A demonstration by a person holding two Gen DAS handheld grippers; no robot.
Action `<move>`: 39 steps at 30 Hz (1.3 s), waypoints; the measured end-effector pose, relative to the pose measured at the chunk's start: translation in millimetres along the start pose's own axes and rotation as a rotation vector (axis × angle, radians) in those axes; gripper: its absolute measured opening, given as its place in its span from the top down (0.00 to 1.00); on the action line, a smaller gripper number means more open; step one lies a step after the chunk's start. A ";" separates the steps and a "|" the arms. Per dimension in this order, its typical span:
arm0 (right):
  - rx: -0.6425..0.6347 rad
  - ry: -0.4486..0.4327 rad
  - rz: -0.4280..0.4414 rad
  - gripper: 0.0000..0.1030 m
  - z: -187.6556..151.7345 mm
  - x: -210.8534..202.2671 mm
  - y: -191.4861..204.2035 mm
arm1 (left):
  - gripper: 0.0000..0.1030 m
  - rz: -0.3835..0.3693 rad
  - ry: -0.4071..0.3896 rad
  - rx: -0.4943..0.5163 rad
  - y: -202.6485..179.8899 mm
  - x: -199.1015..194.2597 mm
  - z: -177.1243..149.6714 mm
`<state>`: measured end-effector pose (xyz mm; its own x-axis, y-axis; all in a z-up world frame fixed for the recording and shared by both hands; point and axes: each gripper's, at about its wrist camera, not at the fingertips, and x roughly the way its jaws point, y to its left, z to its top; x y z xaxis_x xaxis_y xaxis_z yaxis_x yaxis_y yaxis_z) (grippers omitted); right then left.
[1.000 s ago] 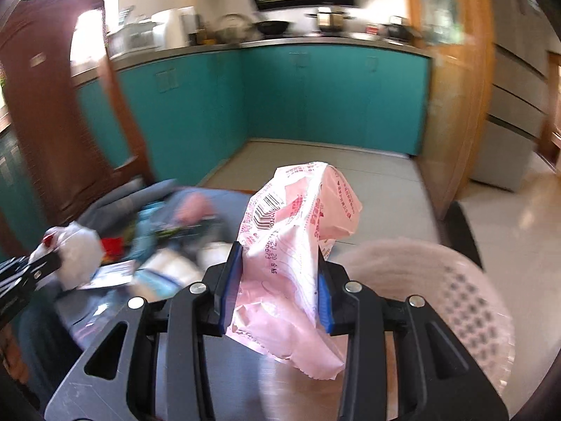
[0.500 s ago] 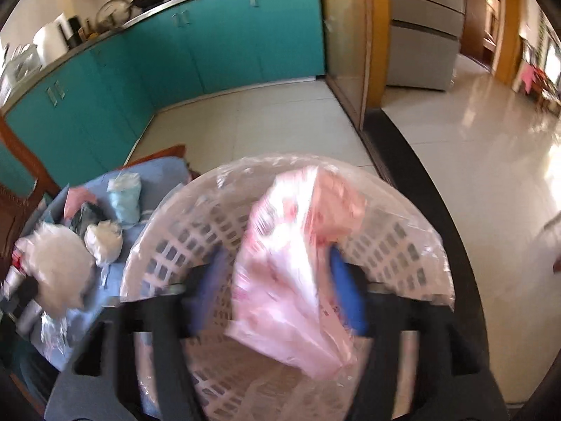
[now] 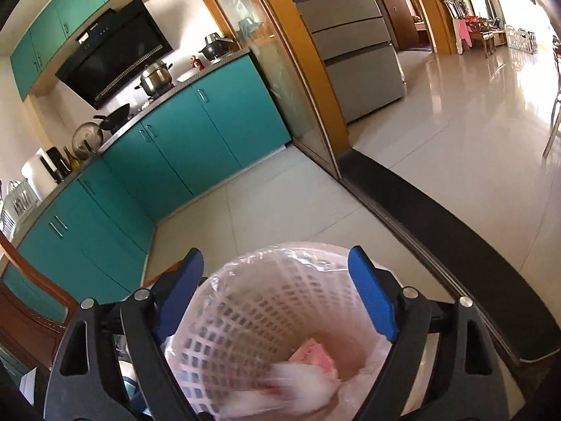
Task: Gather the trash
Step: 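Carry both bags over the mesh basket and open both tools to drop them, then return both tools to the chair seat and reach toward the clear wrapper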
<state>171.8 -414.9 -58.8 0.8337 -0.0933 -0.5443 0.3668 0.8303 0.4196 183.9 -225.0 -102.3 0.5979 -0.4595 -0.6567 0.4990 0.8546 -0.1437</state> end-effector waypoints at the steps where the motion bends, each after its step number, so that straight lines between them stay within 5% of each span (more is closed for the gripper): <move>1: -0.012 0.006 0.010 0.19 -2.6 2.2 4.2 | 0.14 0.027 -0.015 -0.016 7.4 -6.8 -1.9; 9: -0.237 0.064 0.193 0.18 -40.8 11.2 82.6 | 0.07 0.486 -0.112 -0.105 83.8 -77.6 -36.4; 13: -0.329 0.116 0.250 0.17 -61.8 17.8 118.5 | 0.06 0.605 -0.100 -0.171 123.6 -112.0 -56.8; 19: -0.405 0.204 0.330 0.17 -89.6 22.4 156.5 | 0.06 0.712 -0.058 -0.269 167.3 -143.3 -81.8; 25: -0.518 0.264 0.345 0.17 -117.2 25.8 184.1 | 0.06 0.718 -0.036 -0.385 195.3 -172.9 -90.3; 39: -0.663 0.374 0.438 0.17 -180.2 40.2 233.0 | 0.04 0.775 -0.071 -0.428 203.8 -203.4 -94.2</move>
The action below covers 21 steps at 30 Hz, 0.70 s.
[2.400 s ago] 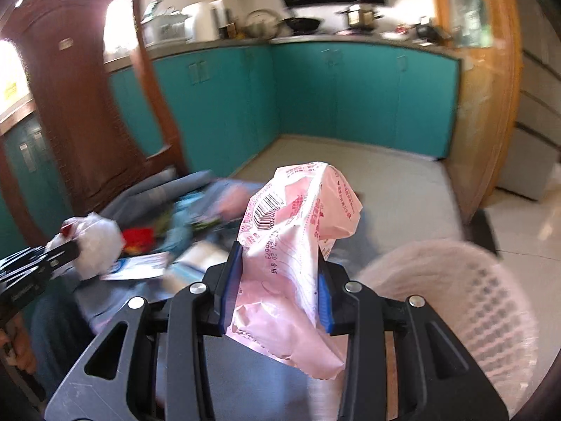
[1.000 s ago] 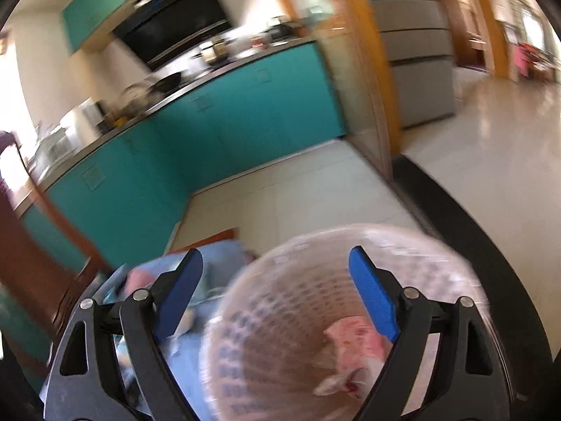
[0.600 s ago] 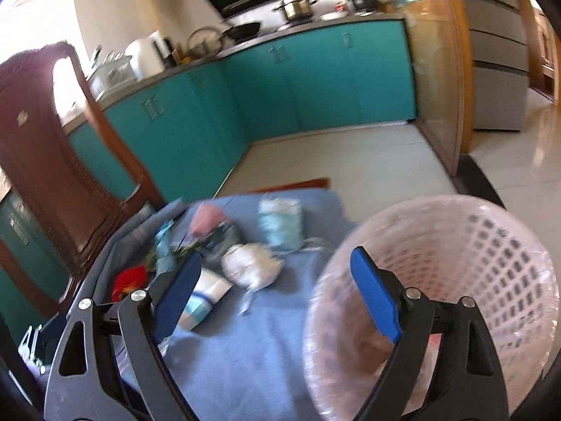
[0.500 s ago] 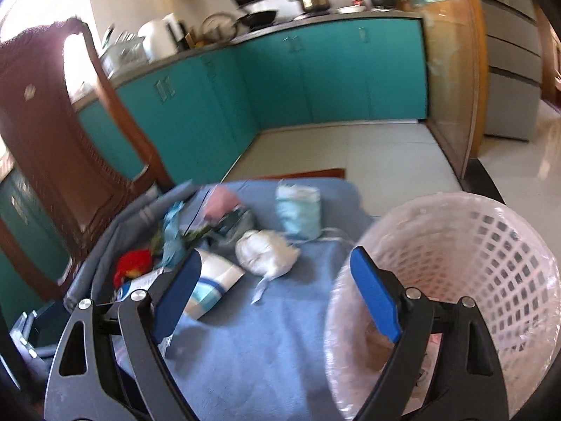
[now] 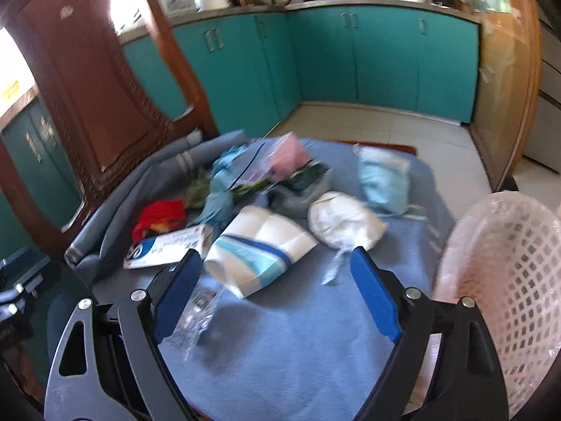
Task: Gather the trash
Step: 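Return both tools to the chair seat and reach toward the clear wrapper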
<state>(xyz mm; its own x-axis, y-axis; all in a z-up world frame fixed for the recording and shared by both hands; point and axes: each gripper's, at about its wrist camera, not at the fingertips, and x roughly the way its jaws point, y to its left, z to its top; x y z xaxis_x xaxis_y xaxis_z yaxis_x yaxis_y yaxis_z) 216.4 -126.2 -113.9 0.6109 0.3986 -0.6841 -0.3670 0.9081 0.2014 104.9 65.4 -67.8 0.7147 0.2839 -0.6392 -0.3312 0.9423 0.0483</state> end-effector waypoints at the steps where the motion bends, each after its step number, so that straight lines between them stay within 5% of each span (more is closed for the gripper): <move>1: -0.005 0.008 0.008 0.17 -1.1 3.5 3.8 | 0.04 0.004 -0.008 0.001 1.5 -1.8 1.4; 10: -0.082 0.068 0.072 0.17 -7.0 25.3 36.0 | 0.03 0.034 -0.076 -0.034 18.3 -15.0 12.6; 21: -0.223 0.121 0.090 0.17 -23.4 47.5 82.8 | 0.03 0.015 -0.024 -0.025 11.9 0.9 3.2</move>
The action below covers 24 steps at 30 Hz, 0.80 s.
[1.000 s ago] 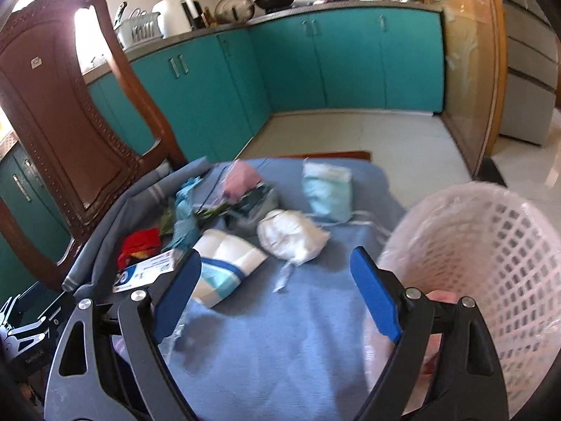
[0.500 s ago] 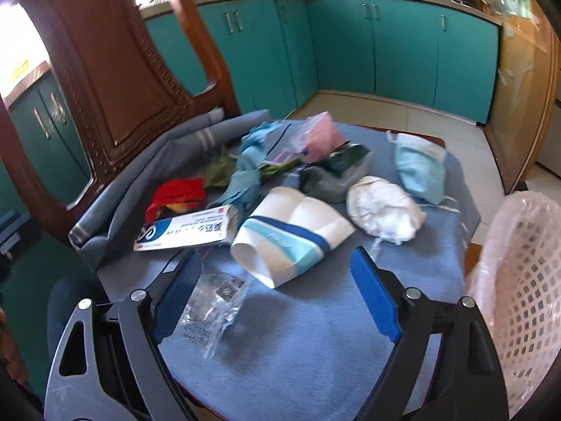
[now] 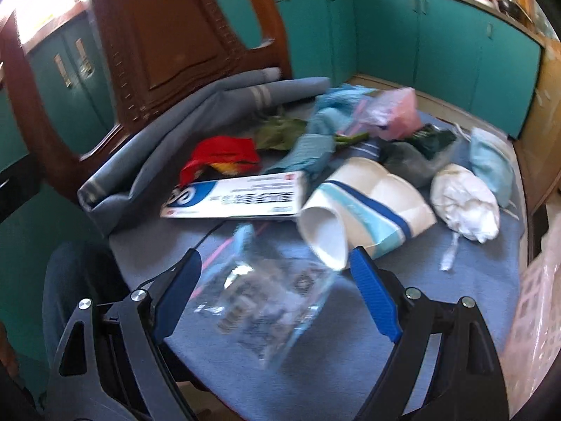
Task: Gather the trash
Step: 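Return both tools to the chair seat and reach toward the clear wrapper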
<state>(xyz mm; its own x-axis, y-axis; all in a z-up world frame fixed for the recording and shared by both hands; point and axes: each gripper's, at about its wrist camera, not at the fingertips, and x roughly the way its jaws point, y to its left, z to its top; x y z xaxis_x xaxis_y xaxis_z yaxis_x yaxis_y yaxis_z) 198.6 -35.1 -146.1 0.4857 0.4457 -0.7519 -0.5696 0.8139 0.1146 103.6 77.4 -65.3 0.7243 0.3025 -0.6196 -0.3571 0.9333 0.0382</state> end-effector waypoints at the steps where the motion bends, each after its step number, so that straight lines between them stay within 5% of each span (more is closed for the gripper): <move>1: -0.020 -0.001 -0.006 0.17 -0.5 0.5 4.6 | 0.03 0.002 0.003 0.000 0.2 1.4 -0.7; 5: -0.102 0.065 -0.029 0.18 -11.2 15.7 20.6 | 0.03 0.009 0.012 -0.018 4.3 3.9 -1.6; 9: -0.107 0.081 -0.028 0.29 -15.2 22.2 20.0 | 0.03 0.016 0.022 -0.024 6.8 5.6 -2.9; 14: -0.080 0.070 -0.025 0.52 -12.7 14.9 13.9 | 0.03 0.027 0.044 -0.023 7.4 8.5 -5.9; 16: -0.062 0.078 -0.022 0.72 -14.4 14.0 9.1 | 0.03 0.032 0.054 -0.027 7.9 9.6 -6.9; 18: -0.047 0.083 -0.023 0.78 -14.7 13.8 4.1 | 0.03 0.031 0.061 -0.033 8.0 11.0 -8.2; 24: 0.011 0.050 -0.015 0.80 -13.5 0.5 -14.9 | 0.03 0.021 0.083 -0.011 0.6 17.6 -13.6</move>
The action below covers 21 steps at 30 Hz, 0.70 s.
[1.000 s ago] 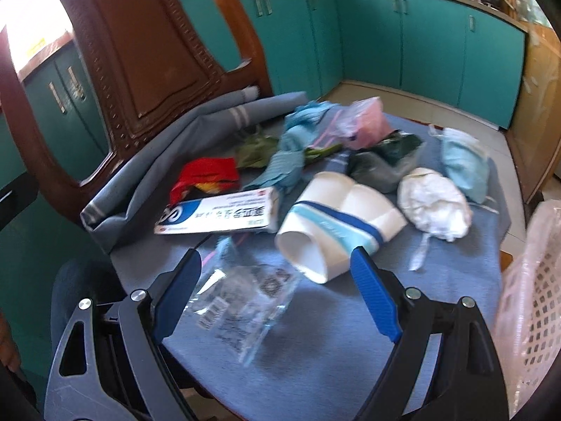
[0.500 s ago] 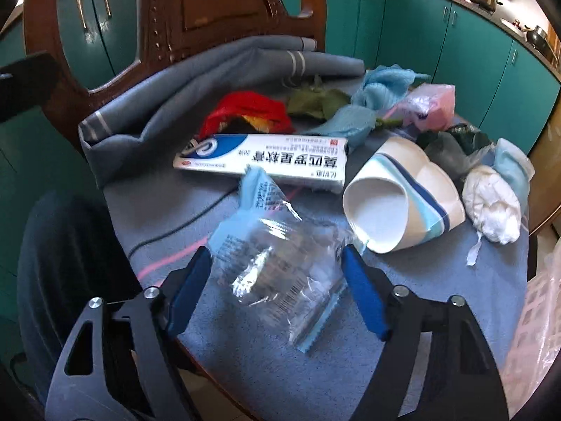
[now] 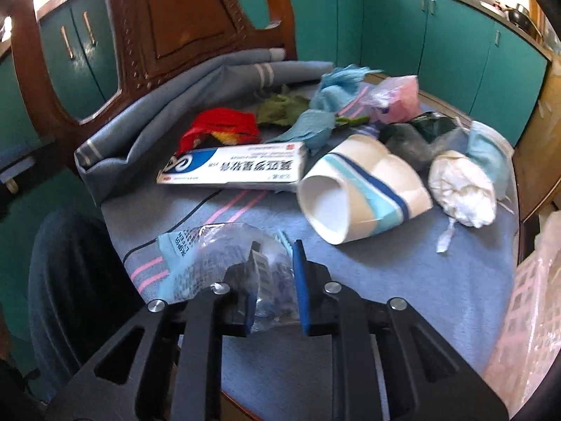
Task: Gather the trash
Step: 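Return both tools to the chair seat and reach toward the clear wrapper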
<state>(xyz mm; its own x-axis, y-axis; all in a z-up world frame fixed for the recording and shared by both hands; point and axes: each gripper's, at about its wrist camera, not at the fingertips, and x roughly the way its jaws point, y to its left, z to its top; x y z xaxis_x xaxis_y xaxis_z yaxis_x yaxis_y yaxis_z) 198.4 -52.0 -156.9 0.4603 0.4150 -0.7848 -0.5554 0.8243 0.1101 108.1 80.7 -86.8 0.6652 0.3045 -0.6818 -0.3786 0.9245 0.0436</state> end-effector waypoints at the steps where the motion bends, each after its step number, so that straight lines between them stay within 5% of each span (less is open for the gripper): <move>1: 0.017 -0.004 0.003 0.80 0.8 -2.3 -5.2 | 0.03 -0.003 0.005 0.006 -2.3 1.8 -1.1; 8: 0.140 -0.014 0.026 0.74 1.4 -11.8 -41.1 | 0.03 -0.061 0.102 0.027 -15.7 28.3 -18.7; 13: 0.167 -0.055 -0.019 0.55 2.2 -24.9 -53.9 | 0.03 -0.109 0.136 0.048 -28.9 37.5 -27.8; 19: 0.206 -0.052 0.055 0.56 1.1 -31.0 -64.7 | 0.03 -0.122 0.155 0.072 -39.9 44.2 -34.0; 21: 0.186 -0.043 0.069 0.63 -0.4 -31.2 -59.0 | 0.03 -0.120 0.157 0.067 -39.2 46.2 -34.3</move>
<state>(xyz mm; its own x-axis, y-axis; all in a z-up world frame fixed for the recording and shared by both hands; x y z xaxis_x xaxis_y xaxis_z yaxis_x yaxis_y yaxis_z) 216.5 -113.7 -139.2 0.4567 0.4854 -0.7455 -0.4512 0.8486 0.2762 131.6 50.6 -145.1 0.5921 0.1570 -0.7904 -0.2562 0.9666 0.0001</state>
